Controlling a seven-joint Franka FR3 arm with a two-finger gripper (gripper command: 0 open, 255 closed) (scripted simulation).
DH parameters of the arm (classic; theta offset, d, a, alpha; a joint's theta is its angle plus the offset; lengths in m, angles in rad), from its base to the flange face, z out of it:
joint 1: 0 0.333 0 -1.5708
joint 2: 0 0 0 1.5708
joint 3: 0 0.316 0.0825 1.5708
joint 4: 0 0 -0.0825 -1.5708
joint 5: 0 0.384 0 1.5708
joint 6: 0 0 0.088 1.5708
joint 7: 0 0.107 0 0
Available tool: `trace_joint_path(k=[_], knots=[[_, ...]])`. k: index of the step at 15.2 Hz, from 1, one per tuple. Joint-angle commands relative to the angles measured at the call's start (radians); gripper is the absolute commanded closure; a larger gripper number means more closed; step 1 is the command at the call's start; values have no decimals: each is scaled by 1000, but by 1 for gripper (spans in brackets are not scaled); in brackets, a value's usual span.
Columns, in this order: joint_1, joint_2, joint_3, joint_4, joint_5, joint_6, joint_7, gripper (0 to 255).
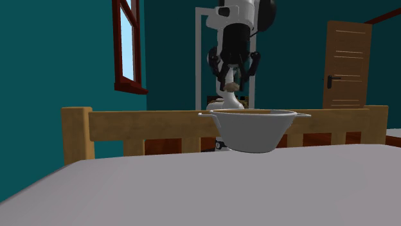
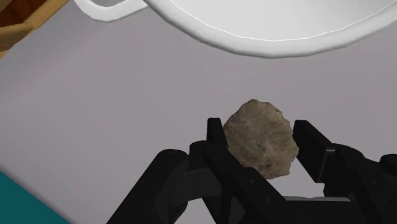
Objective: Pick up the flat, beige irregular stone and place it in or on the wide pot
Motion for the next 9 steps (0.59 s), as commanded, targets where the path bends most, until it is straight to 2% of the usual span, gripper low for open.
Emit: trace_joint_path(k=[1,9], knots=[[-3,-93,-1,-95,44,12,-7,255],[49,-406,-19,-374,178,5,-17,255]])
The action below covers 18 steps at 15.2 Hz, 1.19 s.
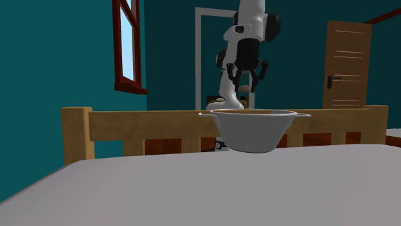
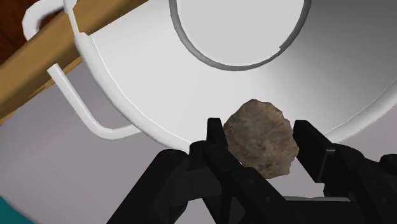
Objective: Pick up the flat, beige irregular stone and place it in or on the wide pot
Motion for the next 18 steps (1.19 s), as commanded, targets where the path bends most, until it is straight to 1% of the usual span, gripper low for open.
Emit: trace_joint_path(k=[1,4,18], knots=[[18,-70,-3,-54,28,-11,3,255],[59,-196,-9,-144,74,-43,14,255],[73,-206,19,-334,96,138,18,255]])
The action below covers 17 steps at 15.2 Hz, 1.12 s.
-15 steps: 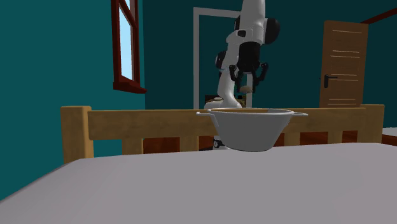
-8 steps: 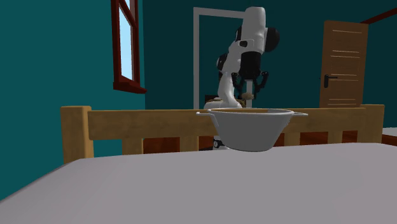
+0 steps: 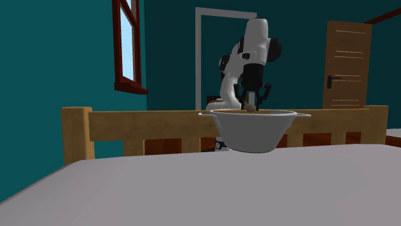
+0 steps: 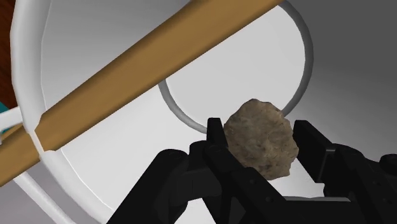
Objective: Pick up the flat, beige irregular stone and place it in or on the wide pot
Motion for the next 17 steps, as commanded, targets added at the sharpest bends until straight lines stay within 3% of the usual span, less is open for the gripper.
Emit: trace_joint_path(k=[1,8,9,14,17], knots=[[0,2,3,-11,1,13,1,255],[0,2,3,-11,1,13,1,255],[0,2,3,-11,1,13,1,0],[0,2,3,-11,1,13,1,0],[-2,-8,-13,82,-6,-89,2,0]])
